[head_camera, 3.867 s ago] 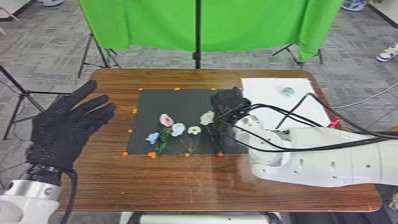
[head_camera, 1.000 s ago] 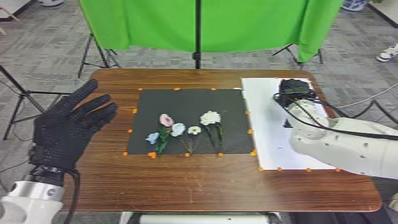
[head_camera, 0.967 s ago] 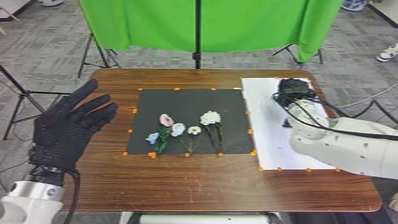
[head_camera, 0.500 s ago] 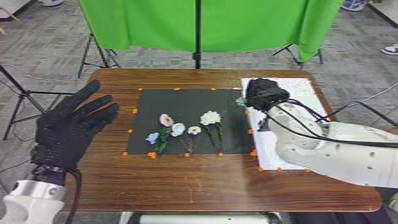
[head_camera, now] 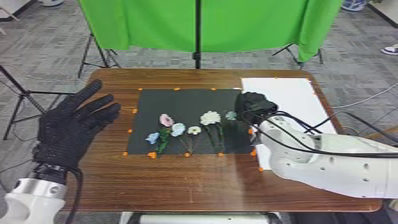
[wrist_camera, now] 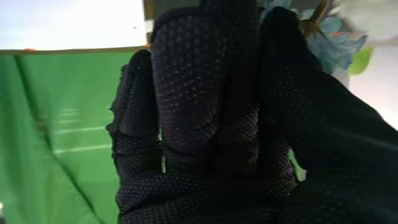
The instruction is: Arrange flowers
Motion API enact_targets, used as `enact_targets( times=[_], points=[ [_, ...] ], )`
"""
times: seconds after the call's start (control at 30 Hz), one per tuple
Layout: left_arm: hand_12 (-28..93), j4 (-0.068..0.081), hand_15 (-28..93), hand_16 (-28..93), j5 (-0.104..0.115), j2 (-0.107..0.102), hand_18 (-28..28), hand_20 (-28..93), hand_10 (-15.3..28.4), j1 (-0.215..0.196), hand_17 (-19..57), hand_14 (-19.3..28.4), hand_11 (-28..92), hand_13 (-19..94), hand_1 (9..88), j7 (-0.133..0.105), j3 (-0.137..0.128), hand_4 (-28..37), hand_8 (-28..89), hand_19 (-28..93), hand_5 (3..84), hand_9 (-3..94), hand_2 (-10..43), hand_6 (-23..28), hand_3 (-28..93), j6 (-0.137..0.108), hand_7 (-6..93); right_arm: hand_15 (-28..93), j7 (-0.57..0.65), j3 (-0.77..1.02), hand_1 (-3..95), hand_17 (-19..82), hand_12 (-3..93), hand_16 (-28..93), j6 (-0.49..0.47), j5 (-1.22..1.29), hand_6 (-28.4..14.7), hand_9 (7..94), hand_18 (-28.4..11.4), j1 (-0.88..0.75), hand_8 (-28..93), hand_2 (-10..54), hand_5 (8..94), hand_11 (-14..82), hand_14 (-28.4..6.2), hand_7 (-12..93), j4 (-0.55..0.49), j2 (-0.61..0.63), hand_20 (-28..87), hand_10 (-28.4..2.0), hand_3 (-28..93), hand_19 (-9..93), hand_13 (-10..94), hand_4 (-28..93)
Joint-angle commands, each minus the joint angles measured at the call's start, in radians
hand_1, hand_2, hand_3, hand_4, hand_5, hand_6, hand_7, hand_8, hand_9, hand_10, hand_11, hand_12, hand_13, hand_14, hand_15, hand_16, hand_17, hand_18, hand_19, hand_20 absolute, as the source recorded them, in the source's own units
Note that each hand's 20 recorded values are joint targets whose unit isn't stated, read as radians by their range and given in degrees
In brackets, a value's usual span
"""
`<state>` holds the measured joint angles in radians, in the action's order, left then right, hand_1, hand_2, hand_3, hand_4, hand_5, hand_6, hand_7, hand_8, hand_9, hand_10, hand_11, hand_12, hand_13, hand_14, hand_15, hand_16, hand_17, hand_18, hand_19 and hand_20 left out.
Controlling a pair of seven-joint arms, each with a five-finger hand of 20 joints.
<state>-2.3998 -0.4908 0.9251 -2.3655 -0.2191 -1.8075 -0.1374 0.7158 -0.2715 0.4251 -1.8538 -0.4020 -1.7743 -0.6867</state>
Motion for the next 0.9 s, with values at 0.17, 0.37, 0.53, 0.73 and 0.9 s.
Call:
enact_targets(
  times=[0.17,0.37,0.53,0.73,0.9],
  points=[
    [11,0.013,45,-7,-0.005,0.011,28.4,39,21.0,0.008,-4.6,28.3,25,24,23.3,0.041,0.003,-25.0,-11,52,33.3,31.5,7.6,8.2,76,0.005,16.2,56,0.010,-0.017,51.8,38,28.4,21,0.003,-0.040,5.6,93.2,-16.9,-0.012,2,-9.5,86.5,11.4,-2.6,15,-0.039,-0.009,18,-5.3,68,88,84,-28],
    [11,0.016,45,-7,-0.005,0.012,28.4,39,21.0,0.016,-4.6,28.4,25,24,23.4,0.052,0.002,-25.0,-11,52,33.4,31.5,7.7,8.2,76,0.012,16.2,56,0.035,-0.005,51.3,37,27.8,21,-0.008,-0.051,5.5,92.7,-17.0,-0.024,1,-9.5,85.9,12.3,-2.7,15,-0.027,-0.033,18,-5.5,68,88,83,-28],
    [11,0.017,45,-7,-0.005,0.011,28.4,39,21.0,0.017,-4.6,28.4,25,24,23.4,0.058,0.000,-25.0,-11,52,33.4,31.5,7.7,8.2,76,0.014,16.2,56,0.060,0.005,50.8,37,27.6,21,-0.026,-0.059,5.1,92.1,-17.1,-0.035,1,-9.5,85.1,12.9,-2.7,15,-0.010,-0.054,18,-5.7,67,88,83,-28],
    [11,0.016,45,-7,-0.005,0.010,28.4,39,21.0,0.013,-4.6,28.4,25,24,23.3,0.054,-0.003,-24.9,-11,52,33.3,31.5,7.7,8.2,76,0.012,16.2,56,0.059,0.025,49.1,37,25.8,21,-0.085,-0.058,3.9,89.9,-17.5,-0.051,1,-9.5,82.7,15.8,-3.1,15,-0.014,-0.054,18,-6.7,67,88,82,-28],
    [11,0.013,45,-7,-0.005,0.012,28.4,39,21.0,0.003,-4.6,28.4,25,24,23.3,0.042,-0.004,-24.9,-11,52,33.3,31.5,7.7,8.2,77,0.008,16.4,58,0.058,0.033,46.2,36,21.9,20,-0.116,-0.064,2.5,86.6,-18.0,-0.048,0,-9.5,78.9,20.3,-4.1,15,-0.022,-0.046,17,-8.2,69,89,81,-28]
  ],
)
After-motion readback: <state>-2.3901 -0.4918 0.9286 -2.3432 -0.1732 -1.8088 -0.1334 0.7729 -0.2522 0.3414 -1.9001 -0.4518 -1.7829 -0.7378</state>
